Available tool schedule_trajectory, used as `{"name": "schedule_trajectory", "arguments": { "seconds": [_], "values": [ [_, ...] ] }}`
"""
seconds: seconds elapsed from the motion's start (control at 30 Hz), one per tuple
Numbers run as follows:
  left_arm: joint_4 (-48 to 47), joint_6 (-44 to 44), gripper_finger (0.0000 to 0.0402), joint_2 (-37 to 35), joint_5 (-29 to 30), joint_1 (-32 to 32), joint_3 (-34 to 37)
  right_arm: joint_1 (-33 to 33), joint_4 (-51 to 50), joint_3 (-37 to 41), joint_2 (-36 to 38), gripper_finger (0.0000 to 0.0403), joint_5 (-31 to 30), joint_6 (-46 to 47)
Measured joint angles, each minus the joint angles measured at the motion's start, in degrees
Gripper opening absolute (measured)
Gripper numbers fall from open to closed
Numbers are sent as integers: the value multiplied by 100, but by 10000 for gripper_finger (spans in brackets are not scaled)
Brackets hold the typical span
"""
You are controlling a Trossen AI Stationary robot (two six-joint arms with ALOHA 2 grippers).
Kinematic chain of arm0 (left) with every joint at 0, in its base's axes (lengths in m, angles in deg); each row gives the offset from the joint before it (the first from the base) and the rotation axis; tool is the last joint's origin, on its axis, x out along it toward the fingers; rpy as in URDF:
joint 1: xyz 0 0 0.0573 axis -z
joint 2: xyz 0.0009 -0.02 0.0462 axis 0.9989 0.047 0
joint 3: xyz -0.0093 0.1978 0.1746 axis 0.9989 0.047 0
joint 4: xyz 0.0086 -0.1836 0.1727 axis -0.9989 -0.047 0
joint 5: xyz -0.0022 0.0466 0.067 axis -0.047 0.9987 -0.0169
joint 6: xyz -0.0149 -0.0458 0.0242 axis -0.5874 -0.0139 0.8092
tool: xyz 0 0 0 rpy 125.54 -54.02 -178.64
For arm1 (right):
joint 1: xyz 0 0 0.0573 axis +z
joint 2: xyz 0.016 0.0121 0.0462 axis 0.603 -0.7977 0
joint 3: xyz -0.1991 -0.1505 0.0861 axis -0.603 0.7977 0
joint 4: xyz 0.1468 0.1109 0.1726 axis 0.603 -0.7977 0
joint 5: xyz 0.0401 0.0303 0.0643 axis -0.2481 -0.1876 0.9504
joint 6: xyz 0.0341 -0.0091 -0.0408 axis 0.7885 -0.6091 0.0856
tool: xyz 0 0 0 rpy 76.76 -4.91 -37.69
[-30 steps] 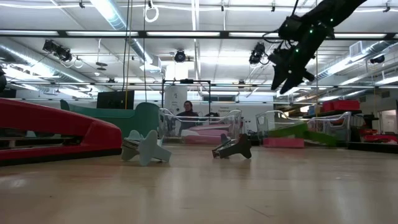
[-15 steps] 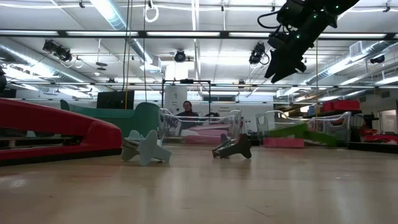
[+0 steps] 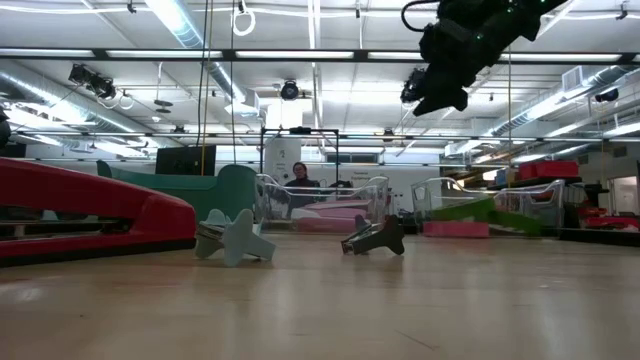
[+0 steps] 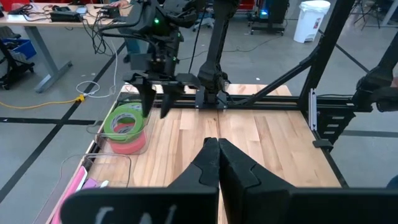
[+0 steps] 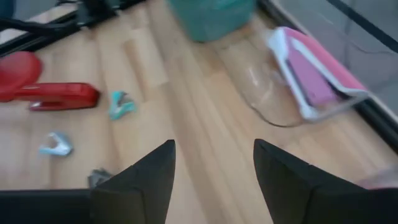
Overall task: Pick and place Stapler, Stapler remover, tape
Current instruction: Put the black staple remover into the blue bin
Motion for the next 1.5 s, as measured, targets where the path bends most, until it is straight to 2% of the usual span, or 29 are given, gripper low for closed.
{"name": "schedule_trajectory", "arguments": {
  "seconds": [0.93,1.5],
  "values": [
    [0,1,12,0,-2,0,0,2059,603,0,0,214,62,107],
    [-2,5,14,0,-1,0,0,3562,599,0,0,214,-1462,213]
  ]
}}
